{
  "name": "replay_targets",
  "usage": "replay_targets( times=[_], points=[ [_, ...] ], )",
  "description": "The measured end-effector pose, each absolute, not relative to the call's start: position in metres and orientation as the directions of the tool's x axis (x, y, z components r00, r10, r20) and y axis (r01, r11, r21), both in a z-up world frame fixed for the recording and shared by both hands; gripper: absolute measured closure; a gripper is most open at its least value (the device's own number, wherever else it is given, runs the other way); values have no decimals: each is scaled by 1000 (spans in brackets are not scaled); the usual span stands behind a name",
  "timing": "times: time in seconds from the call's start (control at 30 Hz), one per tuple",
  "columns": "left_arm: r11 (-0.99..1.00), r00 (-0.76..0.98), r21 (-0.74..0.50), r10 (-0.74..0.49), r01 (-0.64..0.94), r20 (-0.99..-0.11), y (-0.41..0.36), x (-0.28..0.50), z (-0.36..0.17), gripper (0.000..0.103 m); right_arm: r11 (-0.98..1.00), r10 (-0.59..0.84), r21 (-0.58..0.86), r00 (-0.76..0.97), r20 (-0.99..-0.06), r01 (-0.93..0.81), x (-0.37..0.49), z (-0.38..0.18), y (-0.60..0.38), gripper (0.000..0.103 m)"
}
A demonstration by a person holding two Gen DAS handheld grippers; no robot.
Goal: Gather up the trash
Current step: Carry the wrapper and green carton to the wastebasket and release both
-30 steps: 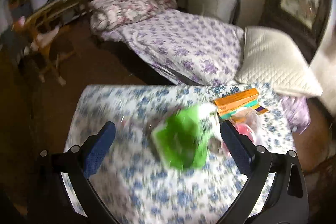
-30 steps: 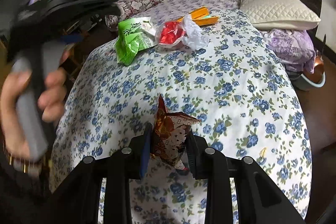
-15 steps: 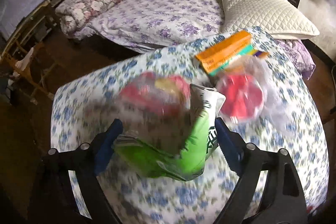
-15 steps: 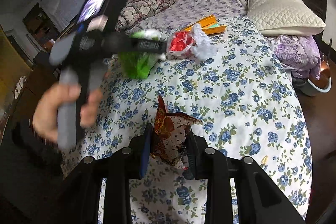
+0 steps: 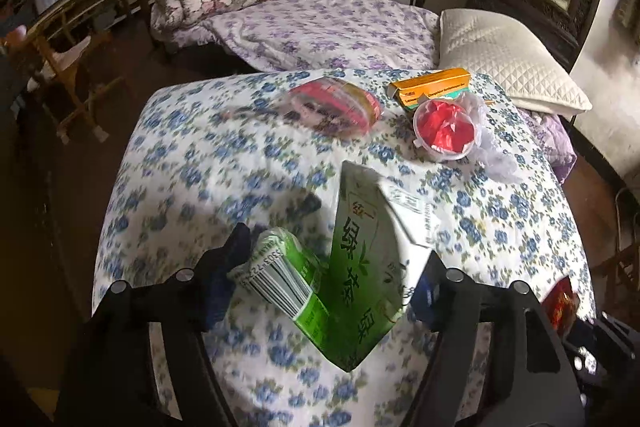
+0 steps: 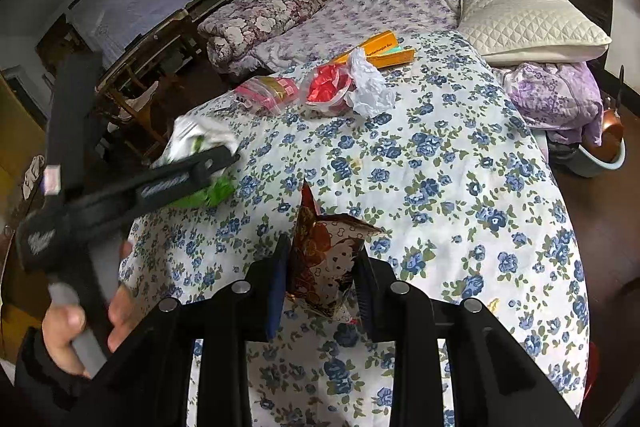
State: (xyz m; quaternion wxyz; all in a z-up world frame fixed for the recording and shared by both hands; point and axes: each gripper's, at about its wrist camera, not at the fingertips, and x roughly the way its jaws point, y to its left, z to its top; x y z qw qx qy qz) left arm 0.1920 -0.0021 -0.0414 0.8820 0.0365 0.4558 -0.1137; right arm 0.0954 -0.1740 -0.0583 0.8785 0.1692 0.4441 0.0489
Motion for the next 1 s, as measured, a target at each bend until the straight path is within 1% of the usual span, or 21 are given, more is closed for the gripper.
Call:
replay_targets(
  times=[0.2, 0.4, 0.53, 0.67, 0.73, 0.87, 1.0],
  points=[
    [981, 575, -69, -162, 181, -802, 18, 171, -32, 37, 938, 239, 342, 601, -763, 61, 97, -59, -172, 73],
    [985, 641, -104, -170, 139, -749, 24, 138, -5, 38, 939, 240, 338, 601, -762, 53, 97, -59, -170, 73],
    [978, 658, -183, -200, 95, -726, 27, 117, 7, 38, 938, 239, 341, 605, -760, 57, 97, -59, -172, 73],
    [973, 673, -202, -222, 110, -706, 21, 103, 11, 38, 941, 229, 333, 601, -766, 66, 96, -60, -175, 73],
    [975, 674, -185, -217, 121, -706, 18, 104, 9, 38, 941, 225, 331, 600, -768, 70, 96, -60, -176, 73],
    [969, 654, -219, -241, 117, -717, 23, 112, 4, 38, 944, 216, 322, 609, -763, 68, 93, -58, -174, 73],
    [969, 686, -218, -239, 119, -687, 26, 105, 16, 38, 949, 206, 309, 629, -749, 57, 89, -50, -171, 73]
  ],
)
